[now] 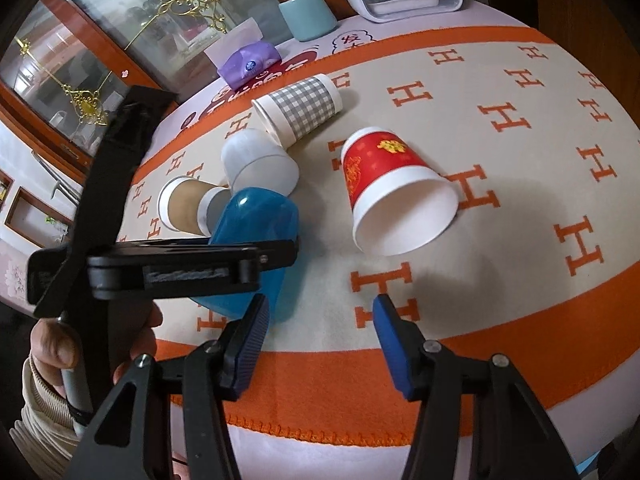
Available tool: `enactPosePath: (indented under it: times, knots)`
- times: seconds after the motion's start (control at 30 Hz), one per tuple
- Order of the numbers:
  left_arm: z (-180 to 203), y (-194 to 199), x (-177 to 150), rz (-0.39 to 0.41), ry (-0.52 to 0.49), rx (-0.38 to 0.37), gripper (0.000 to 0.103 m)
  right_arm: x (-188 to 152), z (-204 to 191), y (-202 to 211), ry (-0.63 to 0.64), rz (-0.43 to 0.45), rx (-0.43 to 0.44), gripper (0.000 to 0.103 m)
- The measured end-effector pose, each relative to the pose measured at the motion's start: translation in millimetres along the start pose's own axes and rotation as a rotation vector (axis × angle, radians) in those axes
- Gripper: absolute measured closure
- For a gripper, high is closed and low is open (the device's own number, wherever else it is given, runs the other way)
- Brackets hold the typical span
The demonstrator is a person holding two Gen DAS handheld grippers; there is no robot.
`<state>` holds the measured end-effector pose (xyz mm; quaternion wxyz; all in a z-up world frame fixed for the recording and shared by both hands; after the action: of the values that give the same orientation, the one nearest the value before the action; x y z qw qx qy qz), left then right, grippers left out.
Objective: Flip cup upside down
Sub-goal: 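Close the left tool around the blue cup and lift it, then carry the blue cup with the left tool toward the right tool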
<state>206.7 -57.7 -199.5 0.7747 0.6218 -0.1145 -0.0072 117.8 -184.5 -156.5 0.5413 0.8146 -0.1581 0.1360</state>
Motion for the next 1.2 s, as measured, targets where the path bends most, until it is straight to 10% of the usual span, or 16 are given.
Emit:
enactPosePath:
  times: [0.07, 1.2]
  knots:
    - [4.5, -10.8, 1.7, -0.032, -0.009, 0.002, 0.033, -1.4, 2.3, -1.3, -0.007, -0.007, -0.001, 0.049]
    - [-18.2, 45.4, -95.6, 0.052, 0.183, -0.056, 0.034, -28.7, 3.3, 12.0, 0.004, 0.004, 0.058, 0.049]
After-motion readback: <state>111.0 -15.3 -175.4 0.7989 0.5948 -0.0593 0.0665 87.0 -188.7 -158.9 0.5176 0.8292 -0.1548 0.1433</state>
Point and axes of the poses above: each gripper's, at about its wrist camera, not at the fingertips, and y roughly against the way its jaws point, z to its right, x to its top, the point moved 4 cm from there along -y, roughly the way its jaws point, and after that the axes turned 2 degrees about y, right-handed, at the moved point
